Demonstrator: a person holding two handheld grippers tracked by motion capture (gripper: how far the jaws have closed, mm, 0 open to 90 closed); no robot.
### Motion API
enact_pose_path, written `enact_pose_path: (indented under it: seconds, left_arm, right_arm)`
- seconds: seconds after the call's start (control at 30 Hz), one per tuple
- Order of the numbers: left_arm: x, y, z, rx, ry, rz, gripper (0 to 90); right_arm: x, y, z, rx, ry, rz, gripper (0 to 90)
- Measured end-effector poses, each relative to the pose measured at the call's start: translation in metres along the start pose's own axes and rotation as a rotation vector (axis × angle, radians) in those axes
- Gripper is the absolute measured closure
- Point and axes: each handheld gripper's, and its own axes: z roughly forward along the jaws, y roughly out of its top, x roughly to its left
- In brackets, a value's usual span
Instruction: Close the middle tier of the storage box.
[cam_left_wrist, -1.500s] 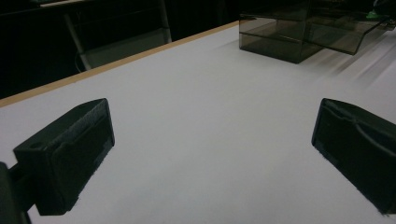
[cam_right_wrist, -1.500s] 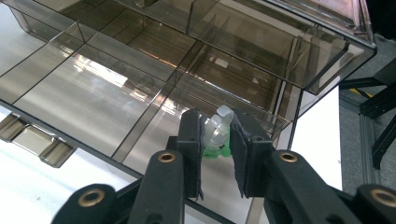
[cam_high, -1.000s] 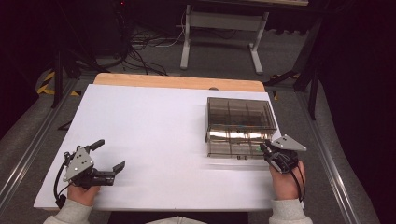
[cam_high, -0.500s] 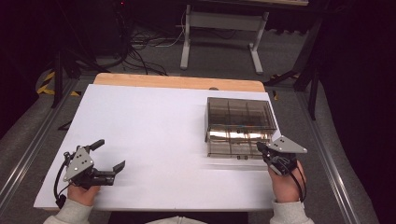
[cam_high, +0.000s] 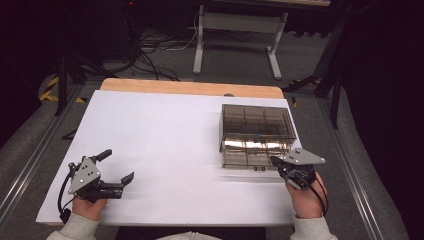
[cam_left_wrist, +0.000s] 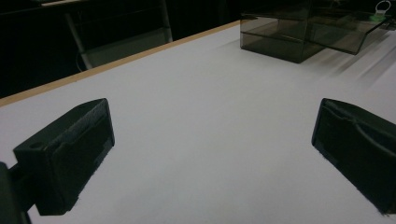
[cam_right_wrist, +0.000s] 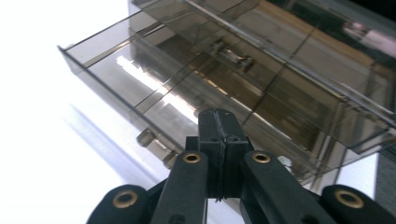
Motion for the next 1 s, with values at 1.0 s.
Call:
enact_pose_path:
  seconds: [1.0]
  left_arm:
    - [0.0, 0.0, -0.0001, 0.0, -0.003, 0.002, 0.2]
  right_arm:
    - [-0.0006, -0.0048, 0.0086, 0.189, 0.113, -0.024, 90.0]
